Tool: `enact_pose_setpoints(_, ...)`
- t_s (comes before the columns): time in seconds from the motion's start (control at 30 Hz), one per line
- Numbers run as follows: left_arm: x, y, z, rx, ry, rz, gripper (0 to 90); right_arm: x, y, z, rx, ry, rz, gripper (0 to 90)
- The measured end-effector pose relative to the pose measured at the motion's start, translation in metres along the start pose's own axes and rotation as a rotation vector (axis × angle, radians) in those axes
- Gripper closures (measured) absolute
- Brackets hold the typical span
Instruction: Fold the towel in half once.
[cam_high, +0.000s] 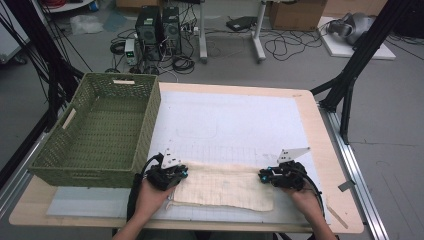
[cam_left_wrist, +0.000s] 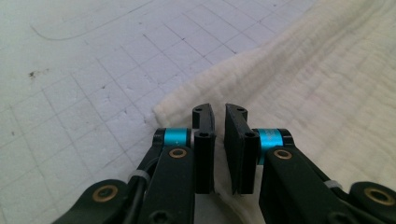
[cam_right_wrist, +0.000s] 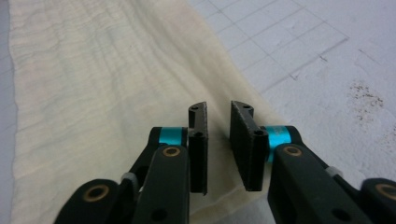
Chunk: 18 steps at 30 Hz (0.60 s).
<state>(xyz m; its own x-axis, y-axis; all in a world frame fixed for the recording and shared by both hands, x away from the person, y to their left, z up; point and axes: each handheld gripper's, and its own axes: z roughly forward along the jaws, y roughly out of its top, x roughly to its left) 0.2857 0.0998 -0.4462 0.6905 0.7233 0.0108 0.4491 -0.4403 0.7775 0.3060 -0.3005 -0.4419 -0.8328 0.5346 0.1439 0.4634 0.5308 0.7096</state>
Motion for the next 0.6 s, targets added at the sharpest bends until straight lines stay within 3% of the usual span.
enact_pose_setpoints(0.1,0.001,0.001,-0.002,-0.025,-0.019,-0.009,75.6,0.002,0.001,-0.002,-0.028,0.001,0.001,69.5)
enact_pose_setpoints(0.33,0.008,0.006,-0.012,-0.108,-0.013,-0.038,68.1,-0.001,0.001,-0.011,-0.106,-0.005,0.036,64.3)
enact_pose_setpoints(0.6,0.012,0.006,-0.015,-0.124,-0.013,-0.04,63.6,-0.003,0.003,-0.011,-0.119,-0.027,0.052,58.4)
